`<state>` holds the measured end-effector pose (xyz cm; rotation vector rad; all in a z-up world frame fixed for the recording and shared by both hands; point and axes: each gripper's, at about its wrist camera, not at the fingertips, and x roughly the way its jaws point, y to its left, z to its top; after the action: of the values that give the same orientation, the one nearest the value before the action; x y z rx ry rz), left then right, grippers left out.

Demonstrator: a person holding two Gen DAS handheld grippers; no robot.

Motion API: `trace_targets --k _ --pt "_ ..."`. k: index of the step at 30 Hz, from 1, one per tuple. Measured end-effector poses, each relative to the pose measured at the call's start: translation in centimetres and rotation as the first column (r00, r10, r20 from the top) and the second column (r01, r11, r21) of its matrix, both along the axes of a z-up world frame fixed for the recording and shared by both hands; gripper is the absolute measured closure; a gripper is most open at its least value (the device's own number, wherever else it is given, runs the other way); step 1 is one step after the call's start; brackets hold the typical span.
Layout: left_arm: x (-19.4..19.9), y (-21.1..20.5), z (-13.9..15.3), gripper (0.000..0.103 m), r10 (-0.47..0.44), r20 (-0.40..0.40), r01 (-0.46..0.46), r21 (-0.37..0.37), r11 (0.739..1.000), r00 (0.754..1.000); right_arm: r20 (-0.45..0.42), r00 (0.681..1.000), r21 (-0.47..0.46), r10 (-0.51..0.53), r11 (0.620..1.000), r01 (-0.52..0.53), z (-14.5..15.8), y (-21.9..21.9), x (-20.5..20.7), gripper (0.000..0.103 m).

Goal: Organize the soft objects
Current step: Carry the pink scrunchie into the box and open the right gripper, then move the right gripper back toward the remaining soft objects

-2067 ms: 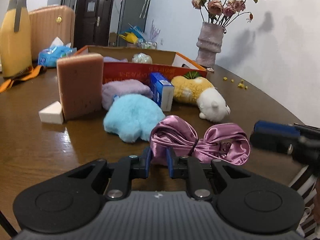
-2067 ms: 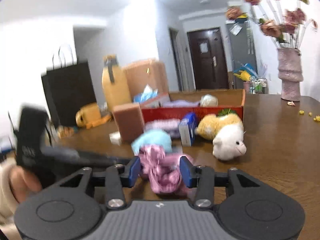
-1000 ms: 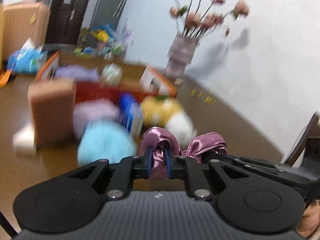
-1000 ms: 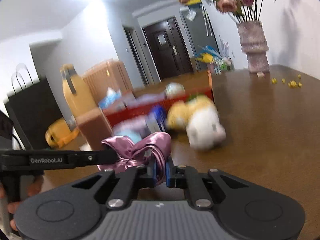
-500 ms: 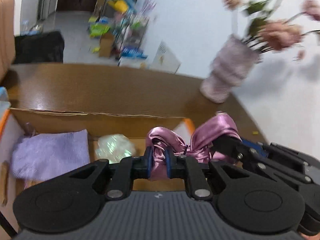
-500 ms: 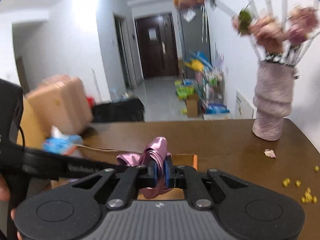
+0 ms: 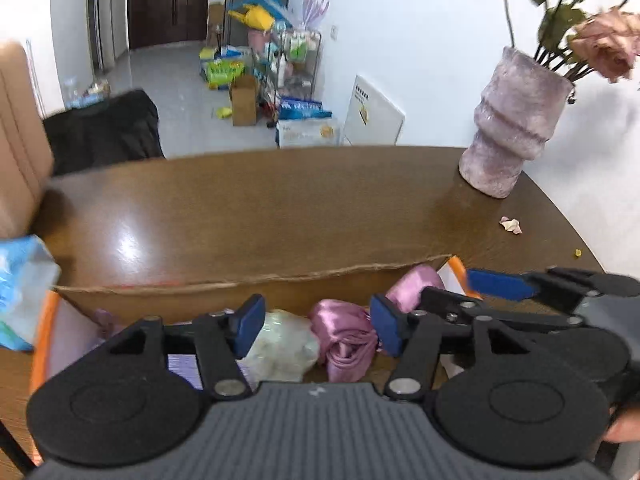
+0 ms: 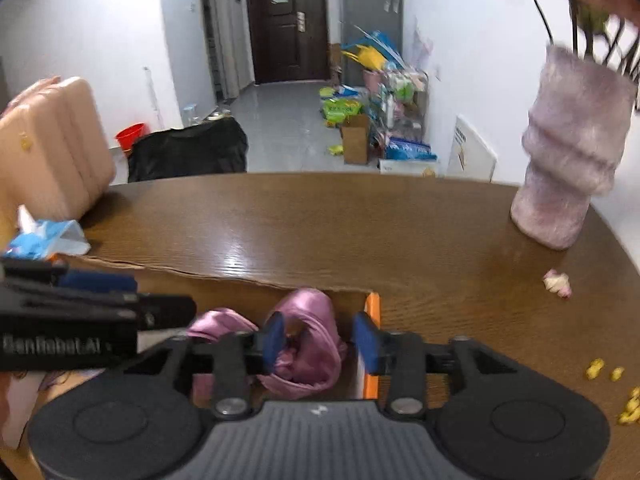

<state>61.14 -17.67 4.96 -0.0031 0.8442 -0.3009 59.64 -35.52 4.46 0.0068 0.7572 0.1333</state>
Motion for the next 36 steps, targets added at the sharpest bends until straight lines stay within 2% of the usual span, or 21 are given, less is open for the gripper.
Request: trace_targets --k 4,6,7,10,13,15,19,23,25,28,29,31,33,34,36 --pt "-3.1 1.4 4.1 0.043 0.034 0.065 -0.035 0.017 0.999 0.997 0.076 0.997 -0.032 -0.009 0.999 0.011 4.6 -0.8 -2.8 0.053" --pt "-5.2 2.5 6.7 0.039 0.066 0.125 -0.069 0.024 0.997 0.99 0.12 0.993 -0.037 -0.007 0.999 0.012 7.2 -1.1 -5.1 0.051" --pt "-6.1 3.2 7.8 0.036 0.078 0.155 -0.083 0.027 0.996 0.985 0.147 0.989 -0.043 -0.005 0.999 0.012 8.8 -1.2 -6.6 0.049" --pt "-9.5 5.4 10.9 0.035 0.108 0.217 -0.118 0.034 0.992 0.97 0.215 0.977 -0.052 0.005 0.999 0.007 12.4 -1.7 -10.8 0.037" --pt "-13.2 7.5 13.5 0.028 0.122 0.283 -0.139 0.044 0.989 0.952 0.256 0.967 -0.065 0.019 0.998 -0.003 15.1 -1.6 -14.7 0.034" --pt "-15.6 8.4 14.9 0.027 0.129 0.321 -0.154 0.052 0.987 0.938 0.282 0.959 -0.073 0.025 0.997 -0.004 16.4 -1.1 -16.9 0.033" --pt "-19.7 9.6 16.4 0.023 0.13 0.366 -0.159 0.05 0.986 0.921 0.329 0.943 -0.062 0.041 0.998 -0.022 17.8 -0.3 -20.3 0.031" --pt "-24.5 10.9 16.2 0.019 0.109 0.439 -0.159 0.079 0.984 0.892 0.397 0.915 -0.055 0.068 0.997 -0.05 17.5 1.1 -25.1 0.03" --pt "-27.2 12.0 15.6 0.019 0.105 0.473 -0.156 0.071 0.985 0.875 0.427 0.901 -0.049 0.08 0.997 -0.066 16.9 1.3 -27.3 0.026" --pt "-30.9 13.6 14.0 0.019 0.098 0.496 -0.149 0.065 0.987 0.863 0.476 0.876 -0.032 0.077 0.997 -0.07 16.0 1.7 -31.2 0.025" --pt "-32.4 14.3 13.2 0.018 0.111 0.508 -0.157 0.049 0.986 0.854 0.499 0.864 -0.027 0.069 0.998 -0.064 15.4 1.9 -32.9 0.025" --pt "-36.1 15.9 11.0 0.015 0.125 0.557 -0.153 0.005 0.988 0.821 0.531 0.846 -0.015 0.044 0.999 -0.043 14.0 2.1 -35.7 0.024" --pt "-39.9 16.9 8.3 0.014 0.124 0.601 -0.169 0.019 0.985 0.79 0.568 0.821 -0.011 0.053 0.998 -0.057 11.9 2.5 -39.4 0.022" --pt "-41.4 17.3 7.2 0.014 0.12 0.616 -0.173 0.027 0.985 0.779 0.584 0.81 -0.01 0.061 0.998 -0.068 10.7 2.8 -41.2 0.018" --pt "-44.7 18.2 5.0 0.011 0.137 0.632 -0.19 0.017 0.982 0.763 0.6 0.796 -0.016 0.077 0.996 -0.085 8.4 3.5 -44.5 0.016"
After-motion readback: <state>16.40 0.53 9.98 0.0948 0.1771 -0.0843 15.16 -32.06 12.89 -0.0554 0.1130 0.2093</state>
